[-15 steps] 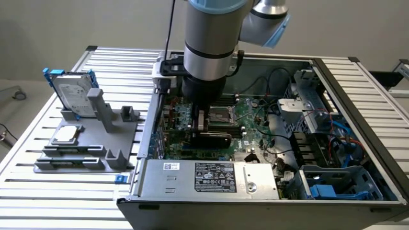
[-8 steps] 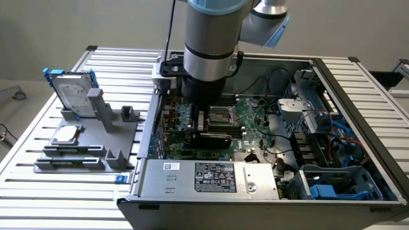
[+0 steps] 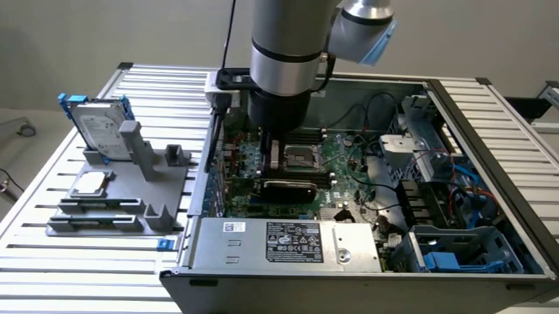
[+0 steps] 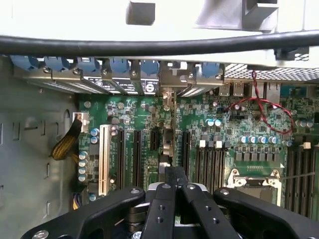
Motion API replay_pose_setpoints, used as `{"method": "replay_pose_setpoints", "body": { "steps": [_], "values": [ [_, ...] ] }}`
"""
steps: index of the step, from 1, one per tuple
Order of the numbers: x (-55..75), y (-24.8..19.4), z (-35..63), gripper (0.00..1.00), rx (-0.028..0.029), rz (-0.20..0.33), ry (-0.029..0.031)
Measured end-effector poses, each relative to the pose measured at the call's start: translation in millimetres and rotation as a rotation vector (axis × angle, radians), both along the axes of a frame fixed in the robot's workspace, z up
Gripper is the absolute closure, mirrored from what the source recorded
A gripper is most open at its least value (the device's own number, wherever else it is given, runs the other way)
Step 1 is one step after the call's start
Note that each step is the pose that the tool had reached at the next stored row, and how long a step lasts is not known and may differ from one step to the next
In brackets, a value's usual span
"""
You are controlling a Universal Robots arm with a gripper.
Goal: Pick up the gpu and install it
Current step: 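Press down on the gpu until it lock into place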
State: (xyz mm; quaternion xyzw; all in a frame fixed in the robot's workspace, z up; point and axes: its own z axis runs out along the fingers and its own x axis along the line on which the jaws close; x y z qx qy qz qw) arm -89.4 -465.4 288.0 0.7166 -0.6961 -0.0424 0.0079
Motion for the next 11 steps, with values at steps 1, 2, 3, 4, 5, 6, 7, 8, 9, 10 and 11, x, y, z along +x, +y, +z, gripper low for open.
{"method": "replay_pose_setpoints", "body": {
  "steps": [1, 2, 3, 4, 5, 6, 7, 8, 9, 10, 11],
  "values": [
    [-1.0, 0.0, 0.5, 0.89, 0.0002, 0.000, -0.0001],
    [-2.2, 0.0, 1.0, 0.89, 0.0003, 0.000, -0.0002],
    [-3.8, 0.0, 1.7, 0.89, 0.0002, 0.000, -0.0002],
    [-5.6, 0.0, 2.5, 0.89, 0.0001, 0.000, -0.0001],
    [-7.2, 0.0, 3.2, 0.89, 0.0000, 0.000, 0.0001],
    [-9.1, 0.0, 3.8, 0.89, 0.0000, 0.000, 0.0002],
    [-10.9, 0.0, 4.5, 0.89, -0.0001, 0.000, 0.0003],
    [-12.8, 0.0, 5.2, 0.89, -0.0001, 0.000, 0.0004],
    [-14.6, 0.0, 6.0, 0.89, 0.0001, 0.000, 0.0005],
    [-16.3, 0.0, 6.8, 0.89, 0.0002, 0.000, 0.0008],
    [-18.1, 0.0, 7.6, 0.89, 0.0001, 0.000, 0.0012]
  ]
}}
